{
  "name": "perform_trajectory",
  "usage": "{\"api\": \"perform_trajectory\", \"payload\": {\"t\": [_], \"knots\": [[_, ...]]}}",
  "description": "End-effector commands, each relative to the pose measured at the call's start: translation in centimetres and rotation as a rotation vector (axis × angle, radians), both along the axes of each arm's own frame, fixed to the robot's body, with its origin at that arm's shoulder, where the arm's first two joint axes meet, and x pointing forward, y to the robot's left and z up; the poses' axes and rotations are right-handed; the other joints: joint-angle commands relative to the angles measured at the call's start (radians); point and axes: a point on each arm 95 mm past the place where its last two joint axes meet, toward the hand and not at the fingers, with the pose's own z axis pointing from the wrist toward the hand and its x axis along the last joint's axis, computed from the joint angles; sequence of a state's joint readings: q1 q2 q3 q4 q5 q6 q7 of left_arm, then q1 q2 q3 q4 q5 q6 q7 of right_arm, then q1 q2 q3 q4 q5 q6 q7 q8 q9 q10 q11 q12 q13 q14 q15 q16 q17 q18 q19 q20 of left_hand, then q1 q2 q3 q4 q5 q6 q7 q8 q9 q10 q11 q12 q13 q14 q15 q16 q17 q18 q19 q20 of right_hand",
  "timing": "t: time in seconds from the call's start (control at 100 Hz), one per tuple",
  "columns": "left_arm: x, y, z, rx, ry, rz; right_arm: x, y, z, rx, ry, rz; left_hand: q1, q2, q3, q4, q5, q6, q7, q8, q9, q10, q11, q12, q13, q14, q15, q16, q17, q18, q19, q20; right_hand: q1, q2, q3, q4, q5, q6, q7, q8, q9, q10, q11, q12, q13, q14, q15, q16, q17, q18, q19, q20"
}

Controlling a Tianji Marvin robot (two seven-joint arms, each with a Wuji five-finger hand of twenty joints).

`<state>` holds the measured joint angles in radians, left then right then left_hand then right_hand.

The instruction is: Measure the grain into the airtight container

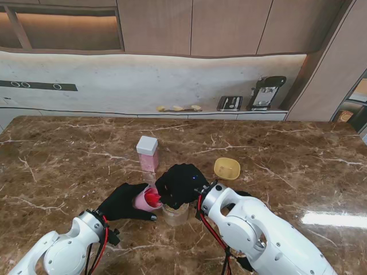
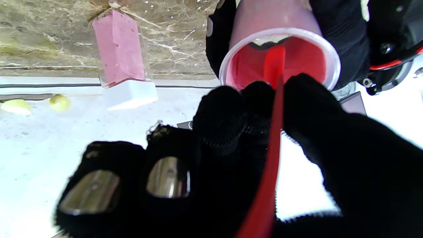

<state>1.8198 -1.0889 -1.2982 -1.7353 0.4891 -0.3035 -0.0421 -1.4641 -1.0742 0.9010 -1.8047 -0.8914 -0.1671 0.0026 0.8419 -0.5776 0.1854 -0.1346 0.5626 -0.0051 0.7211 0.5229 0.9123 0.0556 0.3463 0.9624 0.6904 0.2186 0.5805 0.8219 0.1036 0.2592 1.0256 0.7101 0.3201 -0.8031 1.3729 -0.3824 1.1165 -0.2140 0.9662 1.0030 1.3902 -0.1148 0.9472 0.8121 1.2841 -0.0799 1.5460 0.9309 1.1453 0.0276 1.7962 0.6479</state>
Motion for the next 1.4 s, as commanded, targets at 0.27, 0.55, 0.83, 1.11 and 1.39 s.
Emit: {"api": "perform_trajectory", "payload": {"t": [0.27, 0.55, 0.83, 1.11, 1.39], "knots": [[-0.2, -0.1, -0.3, 0.003, 0.006, -0.003, -0.1, 0.0, -0.4, -0.016, -0.015, 0.006, 0.211, 0.253, 0.327, -0.021, 0.23, -0.196, 0.2, 0.0, 0.139, -0.048, 0.087, 0.02, 0.013, -0.024, 0.012, 0.006, -0.015, 0.007, 0.007, 0.0, 0.022, -0.002, 0.14, -0.019, 0.061, -0.102, 0.068, 0.018, 0.058, 0.015, 0.055, 0.011, 0.039, -0.135, 0.062, 0.049, 0.044, -0.074, 0.143, 0.037], [-0.2, 0.1, -0.2, 0.004, 0.004, 0.002, 0.0, -0.6, 0.1, 0.003, 0.003, -0.014, 0.211, 0.253, 0.327, -0.021, 0.23, -0.196, 0.2, 0.0, 0.139, -0.048, 0.087, 0.02, 0.014, -0.026, 0.012, 0.006, -0.013, 0.006, 0.009, 0.0, 0.022, -0.001, 0.139, -0.019, 0.062, -0.1, 0.068, 0.017, 0.058, 0.016, 0.059, 0.009, 0.039, -0.132, 0.063, 0.051, 0.044, -0.069, 0.145, 0.041], [-0.3, 0.1, -0.2, 0.002, 0.001, 0.007, 0.3, -1.9, 0.8, 0.029, 0.031, -0.058, 0.211, 0.252, 0.327, -0.021, 0.23, -0.196, 0.2, 0.0, 0.139, -0.048, 0.087, 0.02, 0.013, -0.026, 0.012, 0.006, -0.013, 0.006, 0.008, 0.0, 0.023, 0.0, 0.136, -0.018, 0.06, -0.097, 0.067, 0.016, 0.058, 0.017, 0.062, 0.007, 0.039, -0.131, 0.064, 0.052, 0.043, -0.072, 0.134, 0.039], [-0.3, 0.2, -0.3, 0.004, 0.003, 0.012, 0.8, -3.3, 1.4, 0.065, 0.046, -0.118, 0.212, 0.252, 0.326, -0.021, 0.229, -0.196, 0.2, 0.0, 0.138, -0.049, 0.087, 0.021, 0.013, -0.026, 0.013, 0.007, -0.013, 0.005, 0.009, 0.001, 0.022, 0.002, 0.134, -0.018, 0.059, -0.095, 0.068, 0.014, 0.058, 0.016, 0.065, 0.007, 0.039, -0.131, 0.065, 0.053, 0.043, -0.072, 0.134, 0.039], [-0.3, 0.4, -0.2, 0.004, -0.001, 0.02, 1.0, -5.6, 2.1, 0.068, 0.077, -0.195, 0.212, 0.251, 0.326, -0.021, 0.23, -0.196, 0.2, 0.0, 0.139, -0.049, 0.087, 0.021, 0.013, -0.025, 0.013, 0.006, -0.014, 0.007, 0.008, 0.0, 0.023, 0.003, 0.131, -0.017, 0.057, -0.093, 0.069, 0.012, 0.058, 0.017, 0.067, 0.007, 0.039, -0.129, 0.065, 0.052, 0.043, -0.068, 0.134, 0.039]]}}
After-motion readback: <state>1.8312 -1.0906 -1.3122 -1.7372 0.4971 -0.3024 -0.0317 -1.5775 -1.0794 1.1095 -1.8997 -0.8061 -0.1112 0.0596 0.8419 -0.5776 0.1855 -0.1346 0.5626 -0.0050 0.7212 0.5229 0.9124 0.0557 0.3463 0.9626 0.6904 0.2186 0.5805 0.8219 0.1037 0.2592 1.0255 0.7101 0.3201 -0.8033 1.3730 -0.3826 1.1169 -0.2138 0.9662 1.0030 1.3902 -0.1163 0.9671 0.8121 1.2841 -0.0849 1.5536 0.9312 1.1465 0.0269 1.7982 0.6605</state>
